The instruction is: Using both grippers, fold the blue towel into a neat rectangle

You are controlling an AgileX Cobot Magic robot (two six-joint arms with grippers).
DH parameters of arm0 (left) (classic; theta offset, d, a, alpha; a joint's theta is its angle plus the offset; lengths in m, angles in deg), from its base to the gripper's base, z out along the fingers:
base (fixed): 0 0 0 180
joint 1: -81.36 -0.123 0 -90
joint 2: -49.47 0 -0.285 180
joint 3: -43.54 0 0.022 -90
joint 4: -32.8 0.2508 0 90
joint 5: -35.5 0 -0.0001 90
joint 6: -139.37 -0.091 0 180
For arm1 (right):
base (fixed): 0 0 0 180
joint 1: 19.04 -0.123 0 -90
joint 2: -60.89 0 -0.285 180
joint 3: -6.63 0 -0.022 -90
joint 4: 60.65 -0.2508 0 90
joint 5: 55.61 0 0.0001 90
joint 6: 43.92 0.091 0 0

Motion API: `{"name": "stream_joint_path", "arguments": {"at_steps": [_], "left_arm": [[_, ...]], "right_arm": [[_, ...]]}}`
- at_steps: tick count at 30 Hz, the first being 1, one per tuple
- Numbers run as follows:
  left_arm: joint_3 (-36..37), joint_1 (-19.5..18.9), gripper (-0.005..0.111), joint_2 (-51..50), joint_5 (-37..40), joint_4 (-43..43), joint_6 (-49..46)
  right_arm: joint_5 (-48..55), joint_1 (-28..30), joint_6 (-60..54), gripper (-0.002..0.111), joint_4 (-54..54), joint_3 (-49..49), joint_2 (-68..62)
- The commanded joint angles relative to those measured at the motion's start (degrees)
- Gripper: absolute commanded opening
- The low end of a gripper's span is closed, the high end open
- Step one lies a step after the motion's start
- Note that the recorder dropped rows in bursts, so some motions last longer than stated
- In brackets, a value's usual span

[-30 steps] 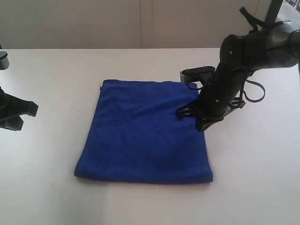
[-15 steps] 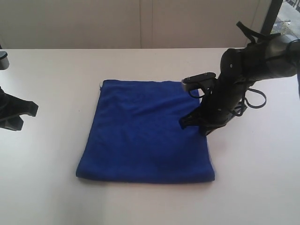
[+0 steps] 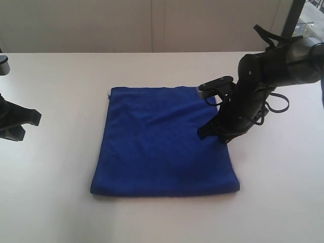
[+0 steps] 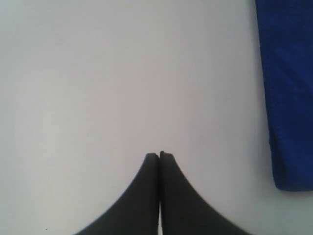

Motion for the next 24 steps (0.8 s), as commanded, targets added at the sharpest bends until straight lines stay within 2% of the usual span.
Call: {"name": "stream_joint_path", "arguments": {"at_steps": [1,17,24], "left_arm": [[0.59,-0.2,0.0,0.57,0.63,-0.25,-0.21],[0.59,-0.2,0.0,0.57,0.3,-0.25,-0.15],[0.59,-0.2,0.0,0.57,-2.76,-0.25,-0.15]], "right_arm": [[0.34,0.12,0.34,0.0,-1.62,0.42,2.04],[11.0,0.12,-1.99,0.0,-2.58,0.42,14.29],[10.44,0.12,-2.14,0.0,-2.58,5.93,20.78]]}}
